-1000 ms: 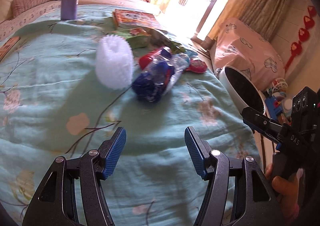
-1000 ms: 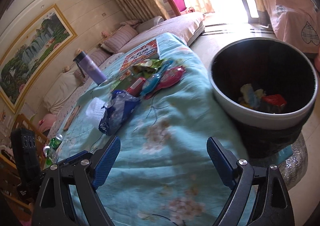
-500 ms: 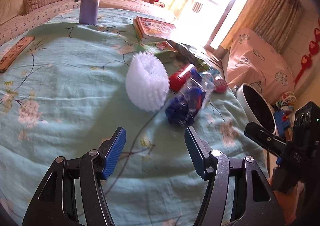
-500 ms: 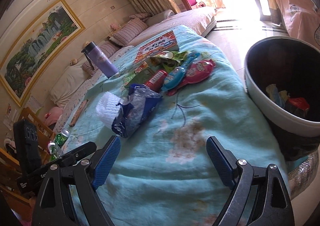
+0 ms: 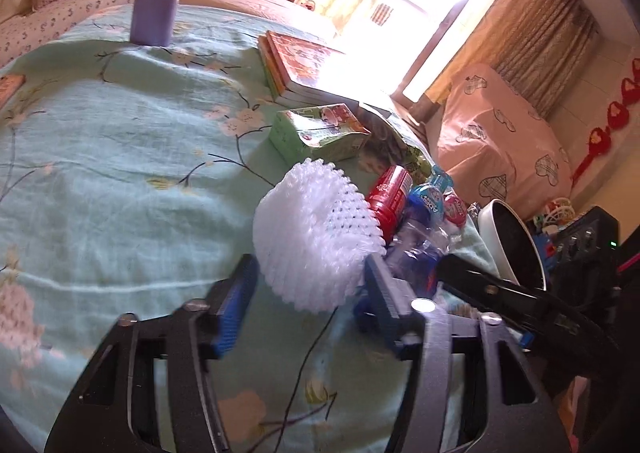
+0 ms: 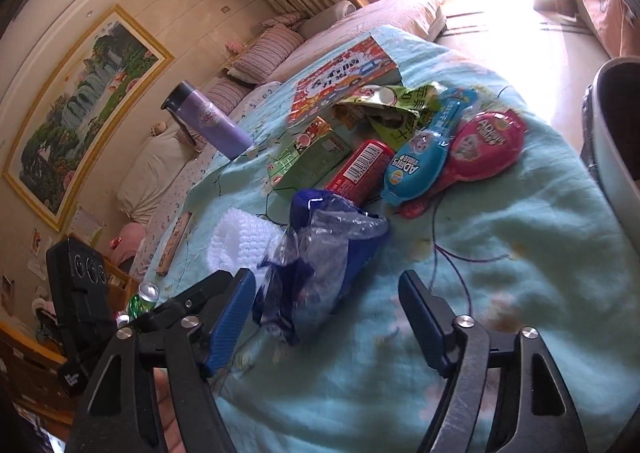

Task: Collect trash
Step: 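Grasp the white foam mesh with the left tool while the right tool grasps the clear plastic bag, then carry the foam mesh and plastic bag over the trash bin and open both tools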

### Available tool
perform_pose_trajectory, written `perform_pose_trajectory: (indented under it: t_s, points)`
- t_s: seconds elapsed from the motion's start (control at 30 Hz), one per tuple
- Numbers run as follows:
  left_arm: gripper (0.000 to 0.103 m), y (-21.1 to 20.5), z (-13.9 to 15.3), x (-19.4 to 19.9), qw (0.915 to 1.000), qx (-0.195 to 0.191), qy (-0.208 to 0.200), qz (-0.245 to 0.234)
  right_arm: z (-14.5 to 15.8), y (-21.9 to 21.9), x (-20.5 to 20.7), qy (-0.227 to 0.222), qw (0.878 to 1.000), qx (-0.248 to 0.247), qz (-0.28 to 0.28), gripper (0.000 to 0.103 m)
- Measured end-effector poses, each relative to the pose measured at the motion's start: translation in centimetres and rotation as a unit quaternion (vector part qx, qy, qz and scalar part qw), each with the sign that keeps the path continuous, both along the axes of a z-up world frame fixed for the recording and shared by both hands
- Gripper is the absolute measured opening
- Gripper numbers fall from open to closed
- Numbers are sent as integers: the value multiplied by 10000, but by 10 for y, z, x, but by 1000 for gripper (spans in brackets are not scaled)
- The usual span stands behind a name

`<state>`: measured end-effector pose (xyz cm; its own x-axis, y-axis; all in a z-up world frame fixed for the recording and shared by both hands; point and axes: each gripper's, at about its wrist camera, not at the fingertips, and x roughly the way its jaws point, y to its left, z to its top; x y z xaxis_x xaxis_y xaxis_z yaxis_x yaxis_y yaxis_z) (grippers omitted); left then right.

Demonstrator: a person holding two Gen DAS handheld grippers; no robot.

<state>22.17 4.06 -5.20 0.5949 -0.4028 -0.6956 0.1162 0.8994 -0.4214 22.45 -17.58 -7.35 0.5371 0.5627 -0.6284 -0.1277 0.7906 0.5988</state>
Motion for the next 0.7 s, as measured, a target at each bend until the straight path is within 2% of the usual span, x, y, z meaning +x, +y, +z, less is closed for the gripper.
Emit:
perform_pose_trajectory:
  t_s: [0.03,0.07,0.1,0.17,0.37,0.53,0.7]
  points:
    - [36,0,-2,3,9999,-85,23,-77,-6,3,5,131,9999,46,4,49]
    - [32,1,-2,4,9999,-117,25,-113,-10,5,8,200,9997,122,32,41]
    - [27,1,-2,5,9998,-126,8,-130,-12,8,9,205,9996,173,34,39]
    - [24,5,-3,4,9996,-225,-9,-181,-8,13,6,103,9999,-86,-21,35]
    - [22,21,-4,2,9982,-510,134,-275,8,14,-16,-66,9987,-477,-187,32]
    - [22,16,10,-10,9984,-335,107,-445,23,-3,-41,-250,9970,-554,-488,32]
    - [22,-7,25,-33,9978,-262,-87,-595,33,-33,-57,-384,9944,-648,-738,32]
